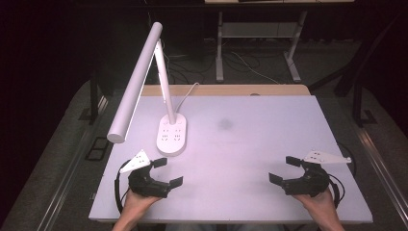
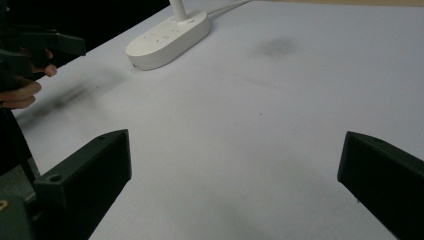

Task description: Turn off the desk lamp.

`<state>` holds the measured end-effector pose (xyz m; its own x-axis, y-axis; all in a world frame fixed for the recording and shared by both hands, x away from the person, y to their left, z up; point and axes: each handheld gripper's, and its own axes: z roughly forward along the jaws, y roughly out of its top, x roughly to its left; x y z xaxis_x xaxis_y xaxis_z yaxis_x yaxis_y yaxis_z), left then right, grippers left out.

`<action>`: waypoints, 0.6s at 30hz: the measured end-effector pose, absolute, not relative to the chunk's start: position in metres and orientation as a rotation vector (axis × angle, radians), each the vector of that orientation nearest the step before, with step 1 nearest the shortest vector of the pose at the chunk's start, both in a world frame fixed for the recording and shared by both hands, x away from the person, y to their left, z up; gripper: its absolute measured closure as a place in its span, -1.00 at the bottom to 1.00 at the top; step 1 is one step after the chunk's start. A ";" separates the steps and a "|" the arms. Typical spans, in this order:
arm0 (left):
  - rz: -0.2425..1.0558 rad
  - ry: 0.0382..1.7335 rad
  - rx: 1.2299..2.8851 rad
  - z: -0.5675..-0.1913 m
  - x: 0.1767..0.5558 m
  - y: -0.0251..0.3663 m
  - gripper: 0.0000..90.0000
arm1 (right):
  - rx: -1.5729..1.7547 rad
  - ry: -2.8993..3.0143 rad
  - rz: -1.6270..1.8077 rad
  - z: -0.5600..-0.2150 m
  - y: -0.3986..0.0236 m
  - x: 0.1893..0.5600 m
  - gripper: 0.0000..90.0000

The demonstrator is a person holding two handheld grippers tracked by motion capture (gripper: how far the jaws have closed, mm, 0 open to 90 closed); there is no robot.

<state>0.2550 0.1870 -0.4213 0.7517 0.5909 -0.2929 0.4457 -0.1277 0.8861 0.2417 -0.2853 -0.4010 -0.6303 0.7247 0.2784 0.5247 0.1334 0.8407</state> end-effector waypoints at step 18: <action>0.149 0.830 1.735 -0.421 0.256 0.191 -1.00 | 1.275 2.218 1.494 -0.401 -0.290 0.239 -0.98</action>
